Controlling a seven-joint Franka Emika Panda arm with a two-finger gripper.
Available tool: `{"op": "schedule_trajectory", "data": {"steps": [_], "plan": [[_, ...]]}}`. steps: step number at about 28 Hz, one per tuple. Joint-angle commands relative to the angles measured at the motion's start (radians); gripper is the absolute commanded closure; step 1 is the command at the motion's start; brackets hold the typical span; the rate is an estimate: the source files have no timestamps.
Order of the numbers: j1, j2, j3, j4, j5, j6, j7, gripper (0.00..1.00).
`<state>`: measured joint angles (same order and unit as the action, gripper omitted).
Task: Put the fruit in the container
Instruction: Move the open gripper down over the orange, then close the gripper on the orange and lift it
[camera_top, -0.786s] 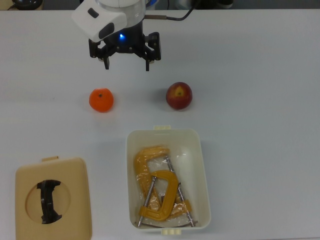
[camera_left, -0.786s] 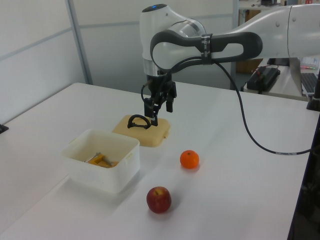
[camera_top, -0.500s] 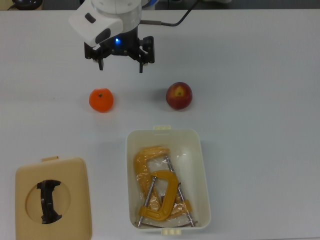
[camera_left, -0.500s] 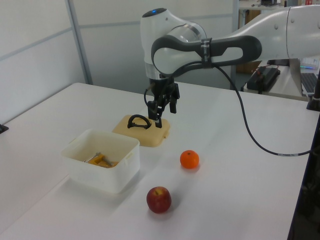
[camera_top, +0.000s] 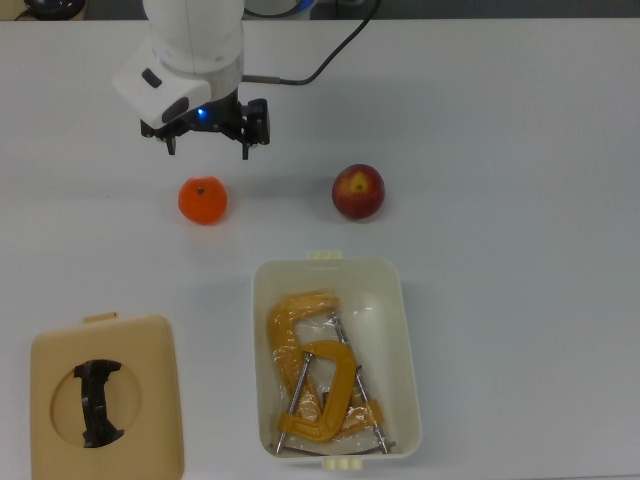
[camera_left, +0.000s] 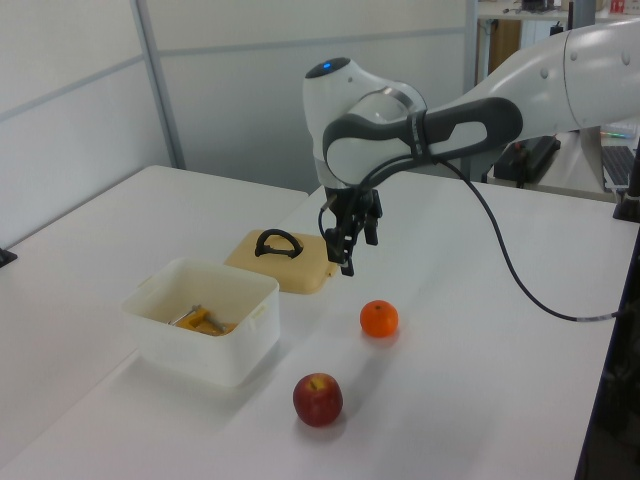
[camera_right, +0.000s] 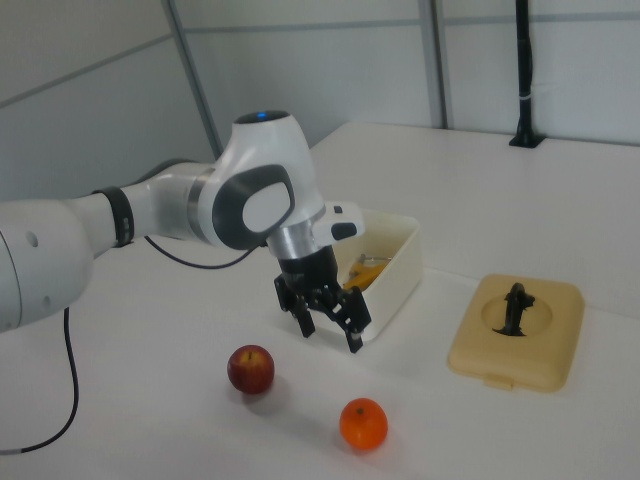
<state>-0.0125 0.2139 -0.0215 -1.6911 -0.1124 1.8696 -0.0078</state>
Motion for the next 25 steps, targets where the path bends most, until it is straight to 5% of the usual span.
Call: {"op": "schedule_trajectory", "data": {"steps": [1, 15, 25], "plan": [[0.008, -0.048, -0.028, -0.162, -0.042, 0.137, -0.029, 0.0], [0.009, -0.027, -0.044, -0.338, -0.113, 0.354, -0.018, 0.0], [0.011, 0.028, -0.057, -0.349, -0.173, 0.427, 0.028, 0.0]]}}
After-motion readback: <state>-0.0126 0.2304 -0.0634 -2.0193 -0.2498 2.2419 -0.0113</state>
